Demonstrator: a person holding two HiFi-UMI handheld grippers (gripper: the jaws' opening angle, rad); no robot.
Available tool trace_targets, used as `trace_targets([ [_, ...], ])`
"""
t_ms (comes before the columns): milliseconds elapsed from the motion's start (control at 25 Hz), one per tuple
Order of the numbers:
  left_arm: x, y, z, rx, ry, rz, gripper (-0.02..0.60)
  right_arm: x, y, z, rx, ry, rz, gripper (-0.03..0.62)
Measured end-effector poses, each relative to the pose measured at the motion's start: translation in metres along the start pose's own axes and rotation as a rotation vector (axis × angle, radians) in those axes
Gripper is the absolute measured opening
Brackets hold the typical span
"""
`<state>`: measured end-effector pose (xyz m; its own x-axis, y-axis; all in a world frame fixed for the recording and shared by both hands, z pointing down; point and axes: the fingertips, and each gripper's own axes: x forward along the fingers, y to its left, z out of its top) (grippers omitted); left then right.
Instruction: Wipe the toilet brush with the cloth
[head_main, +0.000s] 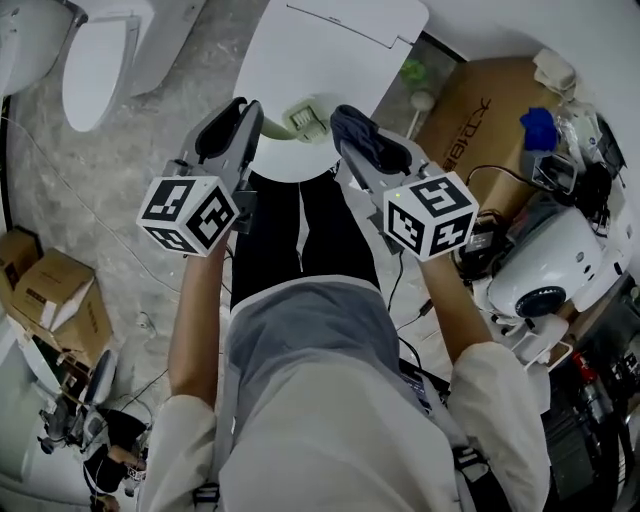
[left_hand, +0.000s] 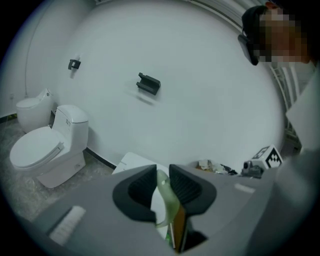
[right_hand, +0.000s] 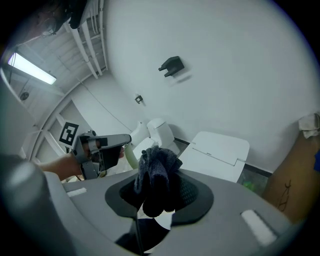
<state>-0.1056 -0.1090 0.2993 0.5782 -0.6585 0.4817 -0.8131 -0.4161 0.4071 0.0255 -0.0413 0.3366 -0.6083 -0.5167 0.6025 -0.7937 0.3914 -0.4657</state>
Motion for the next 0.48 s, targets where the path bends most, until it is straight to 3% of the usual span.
trace_targets([
  [480,0.003,0.004,0.0,0.005,-0.127,0.056,0.0,0.076,-0.021,-0.02,-0.035,0.111,0.105,0.109],
])
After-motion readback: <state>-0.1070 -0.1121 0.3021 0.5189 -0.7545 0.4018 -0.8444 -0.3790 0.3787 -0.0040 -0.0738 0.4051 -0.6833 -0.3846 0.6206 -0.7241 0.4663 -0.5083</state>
